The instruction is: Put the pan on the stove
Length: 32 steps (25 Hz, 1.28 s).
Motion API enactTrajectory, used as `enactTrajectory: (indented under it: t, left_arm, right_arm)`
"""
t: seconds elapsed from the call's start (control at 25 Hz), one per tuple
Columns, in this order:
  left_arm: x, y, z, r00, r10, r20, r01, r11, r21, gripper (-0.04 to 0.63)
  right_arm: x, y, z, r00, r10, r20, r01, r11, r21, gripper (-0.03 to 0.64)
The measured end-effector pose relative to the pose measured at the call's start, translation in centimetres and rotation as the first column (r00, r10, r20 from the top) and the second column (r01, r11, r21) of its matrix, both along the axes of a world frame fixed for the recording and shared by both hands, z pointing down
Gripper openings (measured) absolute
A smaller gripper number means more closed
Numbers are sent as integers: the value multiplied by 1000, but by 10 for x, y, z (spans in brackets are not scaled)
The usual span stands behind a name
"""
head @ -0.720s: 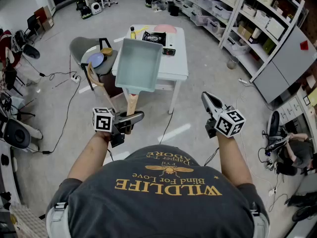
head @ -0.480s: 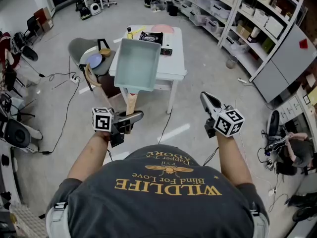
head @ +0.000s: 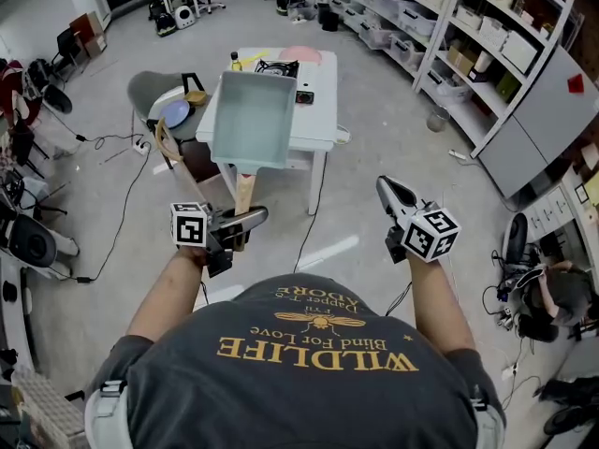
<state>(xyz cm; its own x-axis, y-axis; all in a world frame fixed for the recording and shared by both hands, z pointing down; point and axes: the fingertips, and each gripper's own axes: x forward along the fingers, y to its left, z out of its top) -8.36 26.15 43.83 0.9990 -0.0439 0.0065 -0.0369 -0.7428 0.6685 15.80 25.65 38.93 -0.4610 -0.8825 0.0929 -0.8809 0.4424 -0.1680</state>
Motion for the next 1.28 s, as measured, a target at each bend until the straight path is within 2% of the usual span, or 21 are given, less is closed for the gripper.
enactTrajectory:
  t: [0.2,0.36,0.72,0.92,1.28]
  left_arm:
    - [23,8,1,1000,-15,-12,14,1000,-19,35]
    - [30,5,3,1000,-19,10,19,1000,-22,37]
    - [33,-40,3,1000,4,5,-4,1000,-19,37]
    - [22,-99,9,998,60,-15,-60,998,-17,40]
    - [-2,-272,7,981,195,-16,-195,981,6,44]
  right_arm:
    - [27,3,8,1000,-15,5,15,1000,-5,2]
    - [33,-3,12,999,-35,15,35,999,-3,0]
    - [32,-48,16,1000,-29,13,29,999,-20,1]
    - [20,-101,22,1000,13,-4,-13,999,-30,2]
    - [-17,-250,10,994,100,-32,-101,995,-20,2]
